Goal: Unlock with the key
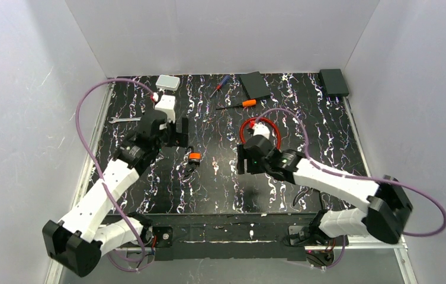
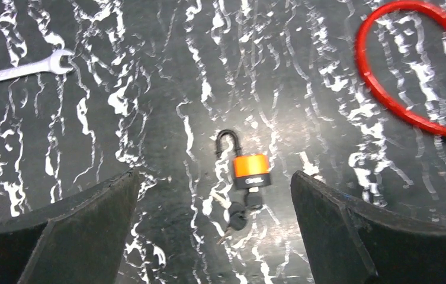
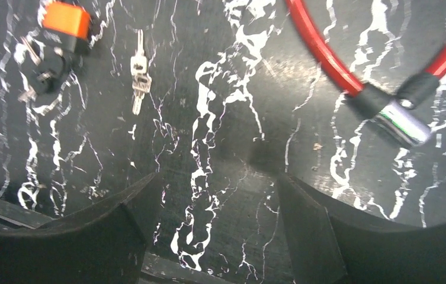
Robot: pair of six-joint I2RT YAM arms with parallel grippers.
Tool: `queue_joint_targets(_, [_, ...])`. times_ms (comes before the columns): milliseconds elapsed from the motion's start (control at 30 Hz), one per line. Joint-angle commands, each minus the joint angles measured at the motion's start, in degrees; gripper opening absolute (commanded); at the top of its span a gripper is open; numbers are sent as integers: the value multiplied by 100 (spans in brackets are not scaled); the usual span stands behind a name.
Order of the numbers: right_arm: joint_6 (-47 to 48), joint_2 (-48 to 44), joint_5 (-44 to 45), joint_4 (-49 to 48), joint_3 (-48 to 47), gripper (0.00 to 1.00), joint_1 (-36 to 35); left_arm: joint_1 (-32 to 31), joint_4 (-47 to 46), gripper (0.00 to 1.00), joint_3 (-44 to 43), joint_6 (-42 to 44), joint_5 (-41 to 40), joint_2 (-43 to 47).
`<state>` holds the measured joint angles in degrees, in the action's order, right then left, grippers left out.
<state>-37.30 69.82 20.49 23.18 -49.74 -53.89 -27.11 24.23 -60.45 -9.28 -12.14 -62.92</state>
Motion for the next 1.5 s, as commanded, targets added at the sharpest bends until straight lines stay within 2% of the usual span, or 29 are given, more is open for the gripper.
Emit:
queue_joint_targets(0, [194, 834, -188, -360, -623, 79, -174, 22, -595, 98, 1184, 572, -547, 535])
queue_joint_targets(67, [236, 1280, -190, -398, -925, 78, -220, 13, -407, 96, 1013, 512, -493, 600])
queue_joint_targets(267, [440, 2695, 7, -113, -2027, 75, -437, 13, -375, 90, 953, 473, -1177, 581])
queue_joint_targets(500, [590, 3868, 279, 366, -3152, 74, -617, 13, -416, 89, 997, 397, -1412, 897])
queue_joint_targets(800, [707, 4785, 613, 786, -4041, 68, -750, 9, -437, 88, 1009, 436, -1348, 1066])
queue_joint_targets(1033, [711, 5004, 970, 981, -4065, 61, -768, 13, -437, 88, 1017, 453, -1276, 1104])
queue_joint_targets(1233, [711, 5054, 742, 756, -3752, 30, -764, 13, -445, 87, 1023, 462, -1240, 1114])
queue_joint_targets(1367, [727, 4995, 342, 284, -3375, 13, -764, 13, -445, 87, 1026, 471, -1221, 1106])
queue_joint_targets(1433, [789, 4972, 162, 46, -3189, 1, -763, 13, -445, 87, 1034, 484, -1214, 1098])
queue_joint_targets(1467, [806, 4960, 120, -13, -3145, 1, -762, 13, -457, 87, 1046, 487, -1200, 1104])
